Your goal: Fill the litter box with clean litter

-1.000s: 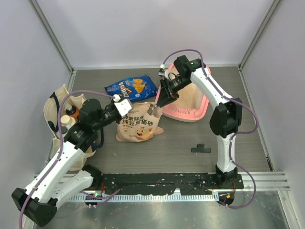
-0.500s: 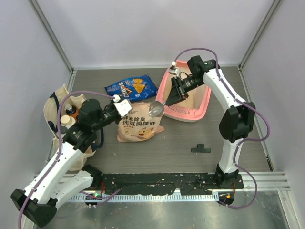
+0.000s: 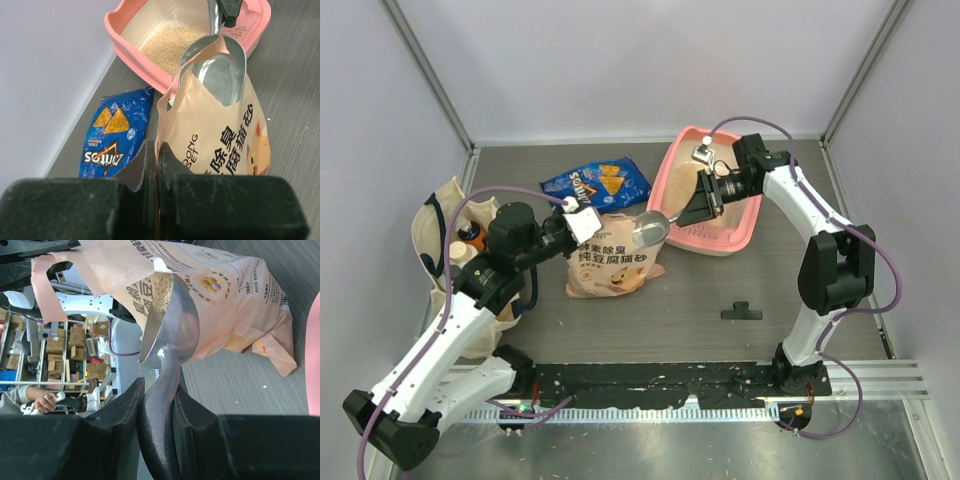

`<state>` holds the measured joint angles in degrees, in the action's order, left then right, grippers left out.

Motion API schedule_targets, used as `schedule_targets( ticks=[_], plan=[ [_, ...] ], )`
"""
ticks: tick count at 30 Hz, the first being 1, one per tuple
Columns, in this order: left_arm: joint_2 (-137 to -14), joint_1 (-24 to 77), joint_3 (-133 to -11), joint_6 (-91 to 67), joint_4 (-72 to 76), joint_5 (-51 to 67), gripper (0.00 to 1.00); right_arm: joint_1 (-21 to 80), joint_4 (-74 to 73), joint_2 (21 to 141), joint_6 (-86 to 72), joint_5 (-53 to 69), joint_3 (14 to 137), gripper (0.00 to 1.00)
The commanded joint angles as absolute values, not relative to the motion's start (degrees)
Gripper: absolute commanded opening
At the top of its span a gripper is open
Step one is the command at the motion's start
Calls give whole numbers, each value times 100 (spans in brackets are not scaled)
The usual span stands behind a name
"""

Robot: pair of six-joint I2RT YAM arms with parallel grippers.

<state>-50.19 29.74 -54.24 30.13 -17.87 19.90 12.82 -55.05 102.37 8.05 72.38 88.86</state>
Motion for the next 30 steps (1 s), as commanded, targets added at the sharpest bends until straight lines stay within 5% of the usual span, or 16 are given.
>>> schedule_targets(
  ticks=[1, 30],
  plan=[
    [-4966, 2971, -5959, 3252, -923, 1714, 0, 898, -5229, 9774, 712, 7953, 8737, 2],
    [-5133, 2971, -6056, 3129, -712, 1696, 0, -351, -5027, 9431, 308, 8798, 8015, 2]
  ],
)
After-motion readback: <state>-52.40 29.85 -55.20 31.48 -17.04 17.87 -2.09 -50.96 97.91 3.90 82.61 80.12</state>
